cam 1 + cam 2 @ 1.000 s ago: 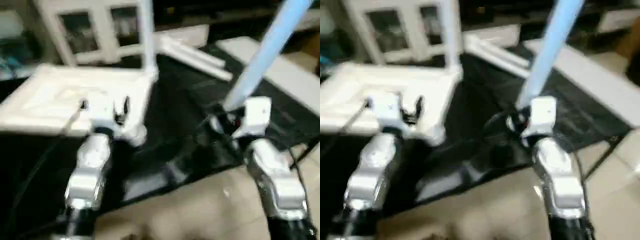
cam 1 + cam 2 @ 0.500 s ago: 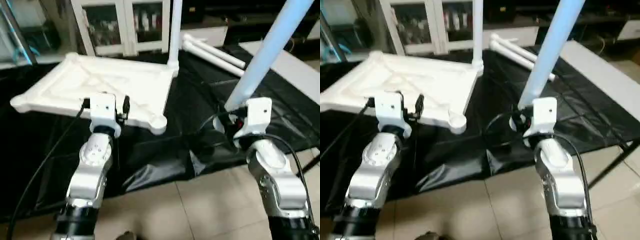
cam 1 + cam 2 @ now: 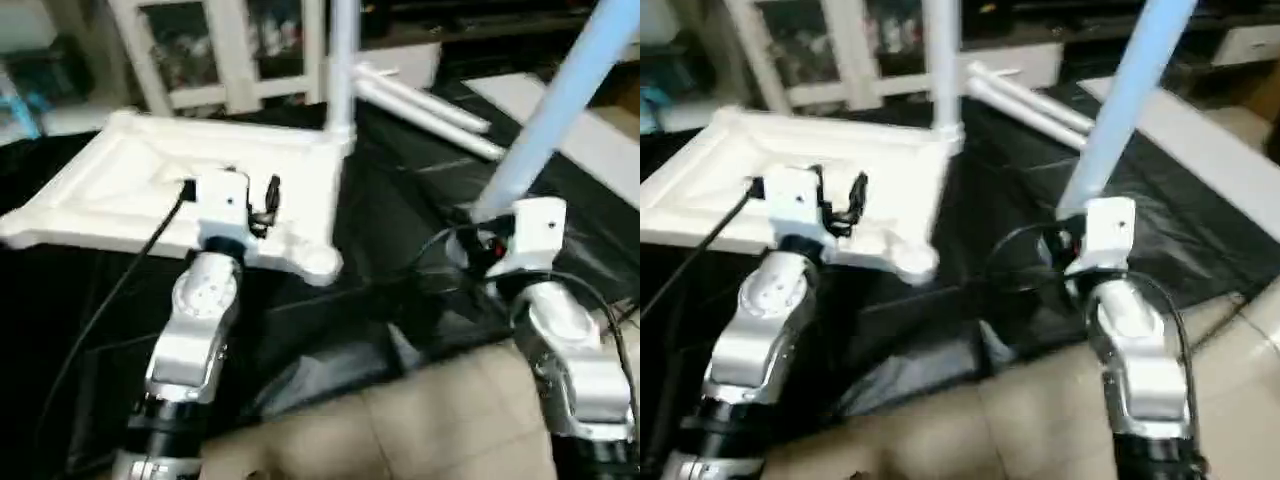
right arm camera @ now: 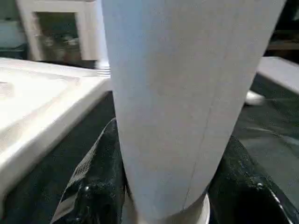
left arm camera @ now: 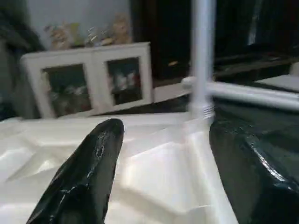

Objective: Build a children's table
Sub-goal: Pick table leg

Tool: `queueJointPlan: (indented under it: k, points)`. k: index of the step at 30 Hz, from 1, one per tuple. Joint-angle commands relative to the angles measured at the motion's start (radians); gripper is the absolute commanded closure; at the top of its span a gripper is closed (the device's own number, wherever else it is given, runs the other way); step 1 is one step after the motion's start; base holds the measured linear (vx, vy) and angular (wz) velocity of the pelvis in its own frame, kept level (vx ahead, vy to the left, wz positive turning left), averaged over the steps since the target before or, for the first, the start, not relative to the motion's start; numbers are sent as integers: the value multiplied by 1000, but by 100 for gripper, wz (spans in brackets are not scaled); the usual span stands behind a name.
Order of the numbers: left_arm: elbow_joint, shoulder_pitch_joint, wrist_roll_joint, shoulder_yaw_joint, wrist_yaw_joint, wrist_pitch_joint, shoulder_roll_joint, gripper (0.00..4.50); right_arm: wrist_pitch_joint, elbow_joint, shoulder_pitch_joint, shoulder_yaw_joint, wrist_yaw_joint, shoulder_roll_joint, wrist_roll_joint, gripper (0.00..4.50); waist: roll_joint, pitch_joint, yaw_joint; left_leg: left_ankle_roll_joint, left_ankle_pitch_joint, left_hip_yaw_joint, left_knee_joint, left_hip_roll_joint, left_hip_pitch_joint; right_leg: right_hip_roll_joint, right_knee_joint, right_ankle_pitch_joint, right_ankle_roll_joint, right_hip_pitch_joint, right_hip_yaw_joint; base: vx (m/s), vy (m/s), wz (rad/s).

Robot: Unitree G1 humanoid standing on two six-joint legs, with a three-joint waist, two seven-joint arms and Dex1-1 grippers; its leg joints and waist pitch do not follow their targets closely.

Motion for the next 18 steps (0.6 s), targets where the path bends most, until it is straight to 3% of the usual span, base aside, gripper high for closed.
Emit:
queueJointPlan:
  k: [1,2,3,4,5,6,7,8,9,10,11,12,13,14,15,16,17,18]
  points:
    - [5,1,-6,12,-9,5,0,115,0,-13,-10,9,3,-1,-7,262,22,-90,-49,525,193,-237,-71,118,234,84,147,-238,-8,-151,56,238,1,59]
    - [5,1,-6,12,-9,5,-1,115,0,-13,-10,9,3,-1,-7,262,20,-84,-45,552,291,-257,-70,117,219,76,171,-224,1,-170,79,238,1,59]
    - [7,1,-5,12,-10,5,-2,115,-1,-12,-9,9,2,-1,-7,262,9,-72,-38,529,354,-277,-90,97,187,66,196,-181,36,-180,126,151,-35,47]
    - [9,0,-4,12,-11,4,-4,115,-3,-12,-9,8,2,-2,-8,262,-15,-63,-36,413,272,-274,-116,68,151,60,189,-72,30,-171,180,132,-37,55]
    - [11,-2,-5,11,-15,3,-6,115,-6,-13,-9,-1,-4,4,-3,262,-33,-63,-30,338,203,-267,-118,42,132,38,148,-9,7,-159,222,132,-37,55]
    - [11,-2,-5,11,-15,3,-6,115,-6,-13,-9,-1,-4,4,-3,262,-83,-51,-4,185,-50,-180,-96,-48,101,2,26,47,16,-102,285,160,-64,70]
    - [12,-3,-5,10,-17,3,-7,115,-3,-14,-11,-13,-14,11,5,262,-101,-61,31,156,-186,-16,95,-94,-5,-100,-31,-4,-68,50,393,194,-28,42]
    - [14,-3,-10,6,-24,8,-10,115,-2,-12,-13,-21,-18,11,8,262,-96,-55,48,133,-163,-19,105,-70,-14,-109,-22,30,-96,58,397,194,-28,42]
    - [14,-2,-12,1,-28,17,-11,115,-1,-10,-14,-26,-19,11,10,262,-102,-53,54,97,-76,-7,126,-65,-55,-57,3,187,-117,67,361,192,10,3]
    - [13,3,-24,-1,-37,8,-17,115,0,-9,-15,-29,-19,10,9,262,-83,-49,72,50,9,-8,114,-43,-55,-52,7,327,-176,57,328,149,20,2]
    - [5,14,-41,-10,-63,7,-23,115,-1,-8,-15,-29,-19,6,9,262,-78,-59,79,35,59,-6,97,-32,-64,-35,14,407,-207,64,315,149,20,2]
    - [6,19,-34,-18,-61,15,-24,115,0,-8,-15,-28,-18,3,9,262,-51,-64,90,31,220,-6,19,-1,-66,20,43,528,-217,45,255,58,42,3]
    - [6,20,-33,-18,-61,15,-24,115,0,-8,-15,-28,-18,3,9,262,-5,-75,91,73,413,-20,-39,60,-9,63,93,549,-161,-7,185,0,0,0]
    - [7,22,-25,-22,-58,24,-25,115,1,-9,-16,-27,-18,1,8,262,34,-98,83,149,472,-55,-28,127,56,55,121,439,-116,-60,164,0,0,0]
    - [9,25,-27,-17,-55,21,-33,115,4,-10,-17,-28,-13,-3,10,262,33,-97,35,307,894,-161,-22,240,113,11,176,206,-78,-146,184,9,69,-20]
    - [18,28,-27,5,-27,25,-47,115,15,-11,-23,-27,4,-11,16,262,6,-94,61,257,1144,-151,-10,208,109,-12,139,226,-28,-154,206,-15,119,-23]
    - [19,28,-27,7,-25,26,-48,115,16,-11,-23,-27,6,-12,16,262,-1,-95,64,224,1125,-136,-16,179,99,-13,119,251,-10,-144,207,-15,119,-23]
    - [29,26,-38,25,-7,31,-55,115,21,-14,-27,-23,30,-21,24,262,-31,-85,80,168,888,-88,-17,113,52,-20,70,290,-36,-123,205,-67,125,-8]
